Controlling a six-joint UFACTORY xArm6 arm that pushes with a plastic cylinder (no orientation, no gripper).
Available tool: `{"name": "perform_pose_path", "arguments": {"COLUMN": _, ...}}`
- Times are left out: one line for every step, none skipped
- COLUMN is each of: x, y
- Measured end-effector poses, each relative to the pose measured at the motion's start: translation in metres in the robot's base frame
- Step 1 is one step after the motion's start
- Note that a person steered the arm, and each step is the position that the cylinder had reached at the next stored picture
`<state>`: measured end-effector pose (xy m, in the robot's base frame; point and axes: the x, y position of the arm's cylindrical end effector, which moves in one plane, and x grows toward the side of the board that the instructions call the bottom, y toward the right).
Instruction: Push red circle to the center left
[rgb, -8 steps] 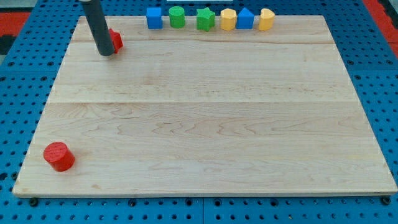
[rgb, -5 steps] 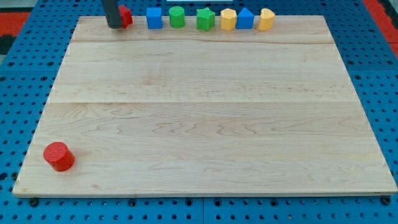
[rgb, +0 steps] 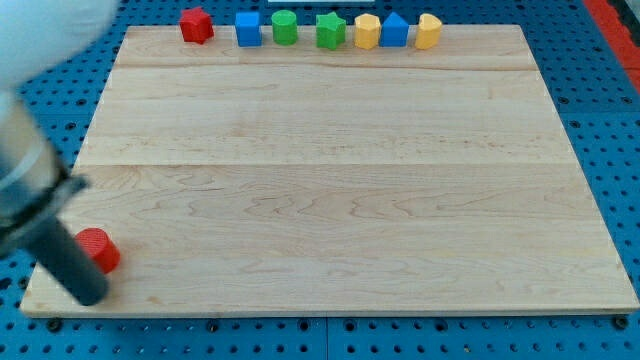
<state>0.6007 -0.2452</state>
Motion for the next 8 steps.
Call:
{"name": "perform_pose_path", "arguments": {"x": -0.036, "y": -0.023}}
{"name": "perform_pose_path", "arguments": {"x": -0.037, "y": -0.005}}
{"name": "perform_pose_path", "arguments": {"x": 0.017, "y": -0.030}}
{"name": "perform_pose_path", "arguments": {"x": -0.007, "y": 0.010}}
{"name": "perform_pose_path", "arguments": {"x": -0.055, "y": 0.014}}
{"name": "perform_pose_path", "arguments": {"x": -0.030, "y": 0.034}}
{"name": "perform_pose_path", "arguments": {"x": -0.025, "y": 0.060}}
{"name": "perform_pose_path", "arguments": {"x": -0.102, "y": 0.059}}
